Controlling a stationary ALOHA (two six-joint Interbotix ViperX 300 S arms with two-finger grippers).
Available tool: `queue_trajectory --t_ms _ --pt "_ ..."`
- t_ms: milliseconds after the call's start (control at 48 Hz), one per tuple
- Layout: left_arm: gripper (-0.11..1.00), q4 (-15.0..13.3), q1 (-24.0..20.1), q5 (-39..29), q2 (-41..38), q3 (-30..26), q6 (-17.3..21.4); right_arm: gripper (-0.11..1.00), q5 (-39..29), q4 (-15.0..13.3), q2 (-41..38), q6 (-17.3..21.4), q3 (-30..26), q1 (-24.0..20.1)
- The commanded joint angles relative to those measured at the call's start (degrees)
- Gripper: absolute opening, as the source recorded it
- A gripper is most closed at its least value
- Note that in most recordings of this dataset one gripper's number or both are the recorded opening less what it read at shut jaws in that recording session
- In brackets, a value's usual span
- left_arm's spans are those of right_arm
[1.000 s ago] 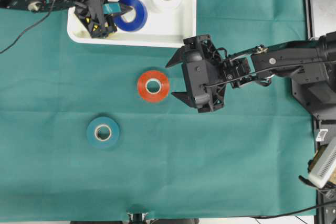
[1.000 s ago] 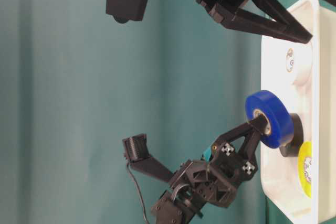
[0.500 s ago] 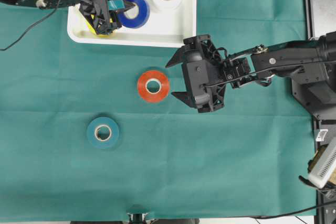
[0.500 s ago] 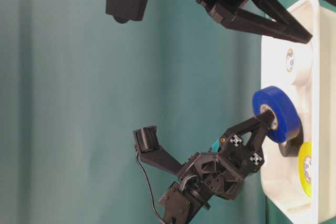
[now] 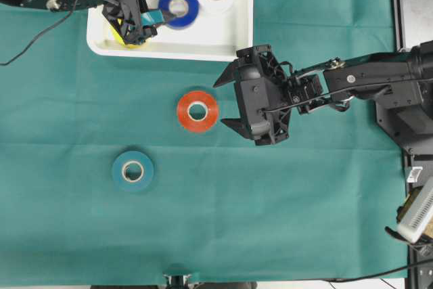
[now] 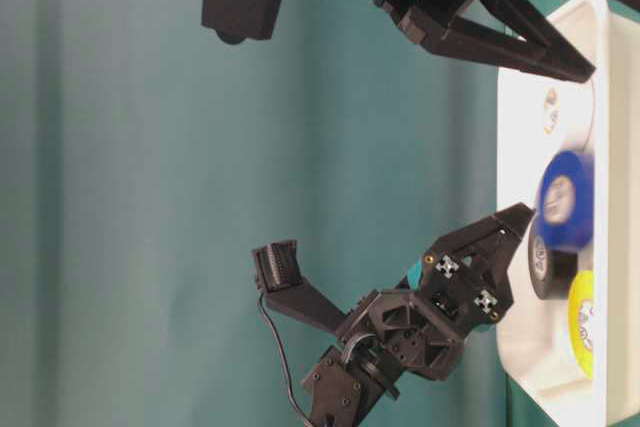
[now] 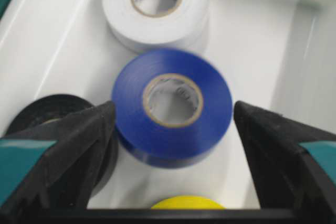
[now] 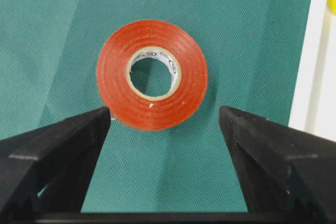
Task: Put the tape alternately from left to right into the white case.
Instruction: 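Release the blue roll and withdraw the left gripper from the tray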
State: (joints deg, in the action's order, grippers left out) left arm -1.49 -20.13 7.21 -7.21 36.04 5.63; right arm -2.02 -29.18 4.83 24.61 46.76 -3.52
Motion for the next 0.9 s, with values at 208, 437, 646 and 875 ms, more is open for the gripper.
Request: queue_trajectory --t_ms 208,437,646,875 --pt "0.92 0.09 0.26 0.53 1.14 -0.88 -0.09 0.82 0.35 0.09 0.26 0.00 -1.14 -0.18" --pt "0.92 0.00 0.97 0.35 1.67 -0.88 -0.09 0.82 0.35 0.09 0.26 0.00 -1.14 -0.18" --pt "0.92 0.09 2.29 0.18 2.90 -0.18 0.00 0.82 0.35 0.09 0.26 0.00 -1.05 -0.18" --pt "0.92 0.09 4.57 0.09 6.06 2.64 0.00 0.82 0.35 0.09 0.26 0.00 -1.05 -0.18"
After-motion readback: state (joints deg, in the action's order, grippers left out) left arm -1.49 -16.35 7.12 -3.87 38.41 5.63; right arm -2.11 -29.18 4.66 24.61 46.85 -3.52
